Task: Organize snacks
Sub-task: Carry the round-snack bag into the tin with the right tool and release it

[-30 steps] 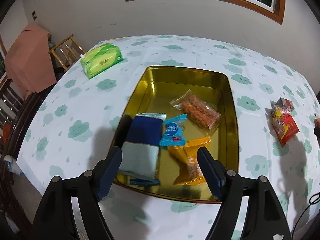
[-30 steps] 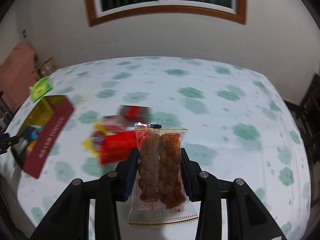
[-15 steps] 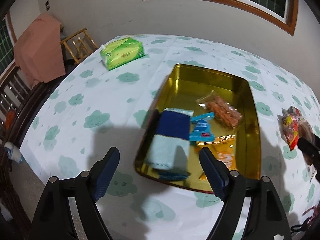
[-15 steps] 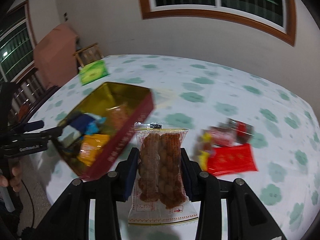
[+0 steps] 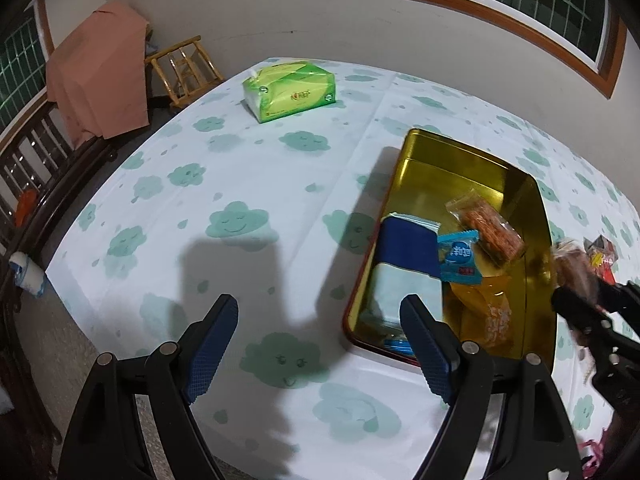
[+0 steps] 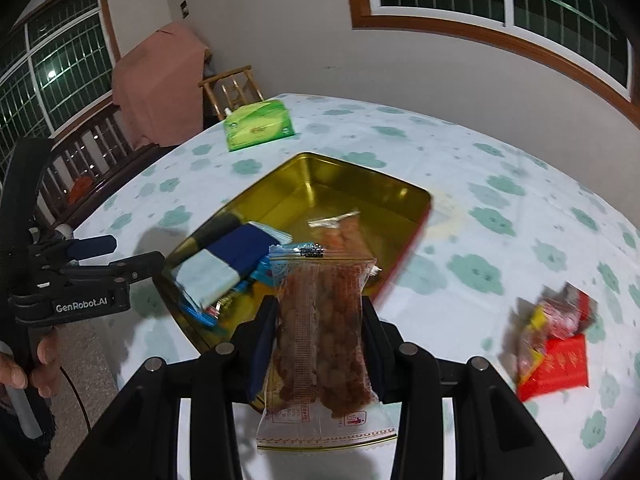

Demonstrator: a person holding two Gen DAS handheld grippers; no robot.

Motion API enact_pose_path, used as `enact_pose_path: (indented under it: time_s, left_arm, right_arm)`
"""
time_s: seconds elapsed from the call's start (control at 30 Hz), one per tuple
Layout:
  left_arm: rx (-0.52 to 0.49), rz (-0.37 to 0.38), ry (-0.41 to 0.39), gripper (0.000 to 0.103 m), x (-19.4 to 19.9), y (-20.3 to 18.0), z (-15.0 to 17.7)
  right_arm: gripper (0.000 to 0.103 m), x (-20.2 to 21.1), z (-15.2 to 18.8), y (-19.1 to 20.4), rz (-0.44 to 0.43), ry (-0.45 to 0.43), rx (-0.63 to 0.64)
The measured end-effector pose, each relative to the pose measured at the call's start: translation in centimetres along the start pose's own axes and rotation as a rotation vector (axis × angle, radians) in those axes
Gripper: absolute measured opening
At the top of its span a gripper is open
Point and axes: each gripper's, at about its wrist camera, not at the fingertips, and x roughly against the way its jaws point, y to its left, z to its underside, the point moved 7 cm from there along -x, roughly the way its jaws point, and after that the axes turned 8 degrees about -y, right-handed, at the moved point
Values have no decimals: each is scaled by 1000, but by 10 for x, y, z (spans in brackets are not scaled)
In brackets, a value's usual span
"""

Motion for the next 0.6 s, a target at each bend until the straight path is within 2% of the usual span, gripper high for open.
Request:
enact_pose_path:
  time_s: [0.3,0.6]
  left_arm:
    - [23,-14,2,81,0,17,0]
    - [19,-11,14,81,-2,15,4]
  right_arm:
    - [40,-34,2,17,-11,54,25]
    - [40,-52,1,20,-2,76,30]
